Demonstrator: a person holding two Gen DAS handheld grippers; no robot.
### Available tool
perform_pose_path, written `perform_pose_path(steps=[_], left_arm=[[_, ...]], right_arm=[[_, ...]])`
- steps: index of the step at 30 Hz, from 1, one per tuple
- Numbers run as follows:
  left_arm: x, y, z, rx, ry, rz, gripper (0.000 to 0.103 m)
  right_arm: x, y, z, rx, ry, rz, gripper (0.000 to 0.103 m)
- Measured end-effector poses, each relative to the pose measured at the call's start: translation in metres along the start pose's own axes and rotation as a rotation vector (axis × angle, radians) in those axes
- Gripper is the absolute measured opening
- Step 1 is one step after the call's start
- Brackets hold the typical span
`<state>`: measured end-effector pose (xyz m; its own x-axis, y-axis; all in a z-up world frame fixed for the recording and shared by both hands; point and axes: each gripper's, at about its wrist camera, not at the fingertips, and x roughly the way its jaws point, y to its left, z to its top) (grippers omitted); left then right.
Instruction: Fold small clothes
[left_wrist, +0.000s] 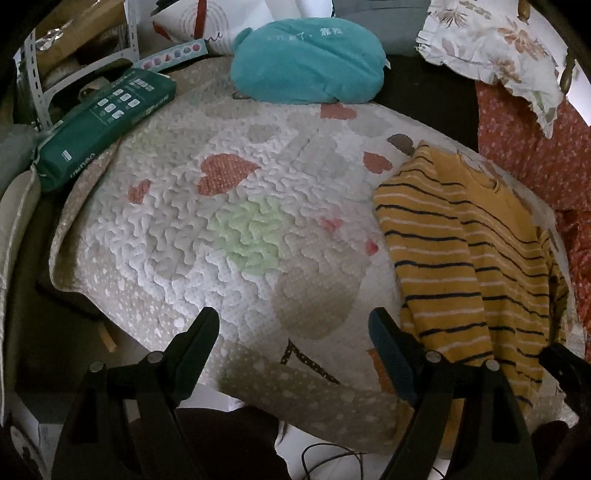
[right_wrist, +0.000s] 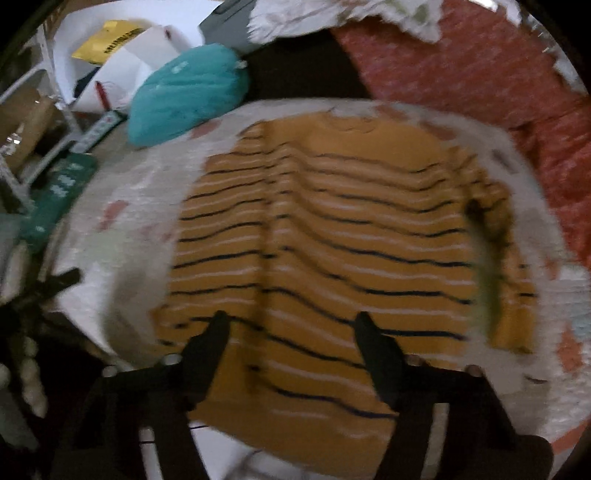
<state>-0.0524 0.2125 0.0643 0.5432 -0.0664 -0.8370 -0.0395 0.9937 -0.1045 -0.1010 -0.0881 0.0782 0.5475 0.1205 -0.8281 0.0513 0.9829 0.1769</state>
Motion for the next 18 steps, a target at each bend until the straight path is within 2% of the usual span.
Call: perform_pose_path(steps=[3, 7, 13, 14, 15, 18], left_arm=[[0.002, 0.002, -0.001, -0.003, 0.006, 0.025, 0.083], [-0.002, 0.011, -0.004, -0.007, -0.008, 0.036, 0.083], [-0.005, 0.037, -0.005, -0.077, -0.007, 0.024, 0.083], [-0.005, 0.041, -0.005, -0.089, -0.008, 0.02, 0.083], [-0.006, 0.046, -0.005, -0.103, -0.01, 0.013, 0.083], [-0.01, 0.06, -0.006, -0.147, -0.025, -0.018, 0.083]], right_arm=[[0.02, 0.006, 0.006, 0.024, 0.048, 0.073, 0.052], [0.057, 0.01, 0.011, 0.055, 0.131, 0.116, 0.052], [0.105, 0.018, 0.007, 0.008, 0.225, -0.002, 0.049], [0.103, 0.023, 0.007, -0.012, 0.218, -0.018, 0.022], [0.1, 0.027, 0.009, -0.016, 0.217, 0.002, 0.007], [0.079, 0.049, 0.02, -0.034, 0.162, 0.025, 0.007]])
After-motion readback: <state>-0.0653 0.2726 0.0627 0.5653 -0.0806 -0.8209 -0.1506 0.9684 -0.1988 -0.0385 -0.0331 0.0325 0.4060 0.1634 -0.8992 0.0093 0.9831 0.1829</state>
